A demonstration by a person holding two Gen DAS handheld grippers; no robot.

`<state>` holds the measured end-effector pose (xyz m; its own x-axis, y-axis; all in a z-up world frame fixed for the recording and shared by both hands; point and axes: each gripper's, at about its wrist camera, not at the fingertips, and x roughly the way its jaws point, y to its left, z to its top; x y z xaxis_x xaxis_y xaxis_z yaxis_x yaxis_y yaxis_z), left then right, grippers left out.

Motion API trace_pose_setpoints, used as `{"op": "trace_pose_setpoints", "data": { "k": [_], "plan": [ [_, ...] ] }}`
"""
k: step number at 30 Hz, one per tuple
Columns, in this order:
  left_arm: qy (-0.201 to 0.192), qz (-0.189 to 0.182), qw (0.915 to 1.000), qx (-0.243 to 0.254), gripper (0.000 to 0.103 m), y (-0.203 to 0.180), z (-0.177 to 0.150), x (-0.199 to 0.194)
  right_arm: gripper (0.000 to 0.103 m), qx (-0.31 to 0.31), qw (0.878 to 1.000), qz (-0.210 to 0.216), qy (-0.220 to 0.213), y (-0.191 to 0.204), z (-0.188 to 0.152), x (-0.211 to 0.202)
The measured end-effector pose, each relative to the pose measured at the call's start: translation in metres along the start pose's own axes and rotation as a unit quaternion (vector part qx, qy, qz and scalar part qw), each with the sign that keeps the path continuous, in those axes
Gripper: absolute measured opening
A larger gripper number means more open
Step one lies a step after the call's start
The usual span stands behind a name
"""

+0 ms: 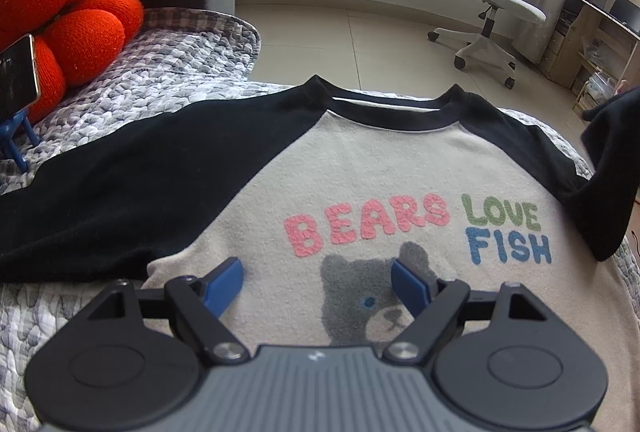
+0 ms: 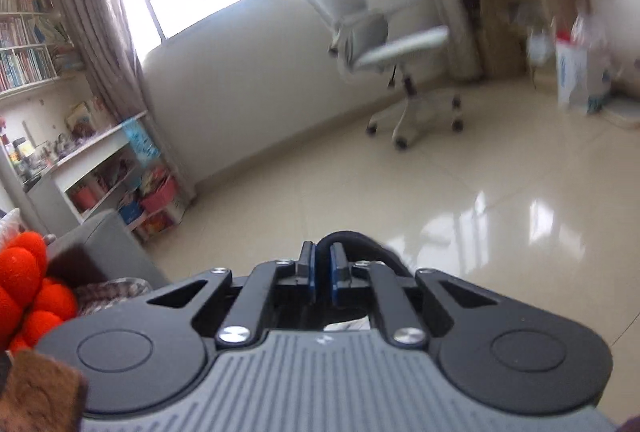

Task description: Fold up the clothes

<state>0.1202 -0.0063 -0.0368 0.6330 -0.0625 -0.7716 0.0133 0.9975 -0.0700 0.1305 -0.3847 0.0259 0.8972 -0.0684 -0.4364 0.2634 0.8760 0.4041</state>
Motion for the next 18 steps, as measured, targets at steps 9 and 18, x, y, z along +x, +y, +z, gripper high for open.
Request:
{"op": "trace_pose_setpoints", "data": {
  "k": [9, 18],
  "plan": [
    [0.0, 0.006, 0.9998, 0.017, 0.083, -0.003, -0.003, 0.0, 0.009, 0.153, 0.964, -0.203, -0.083, -0.114, 0.011, -0.039],
    [-0.001, 0.01, 0.9997, 0.022, 0.084, -0.003, -0.003, 0.001, 0.009, 0.107, 0.972, -0.167, -0.124, -0.102, 0.017, -0.021]
  ]
}}
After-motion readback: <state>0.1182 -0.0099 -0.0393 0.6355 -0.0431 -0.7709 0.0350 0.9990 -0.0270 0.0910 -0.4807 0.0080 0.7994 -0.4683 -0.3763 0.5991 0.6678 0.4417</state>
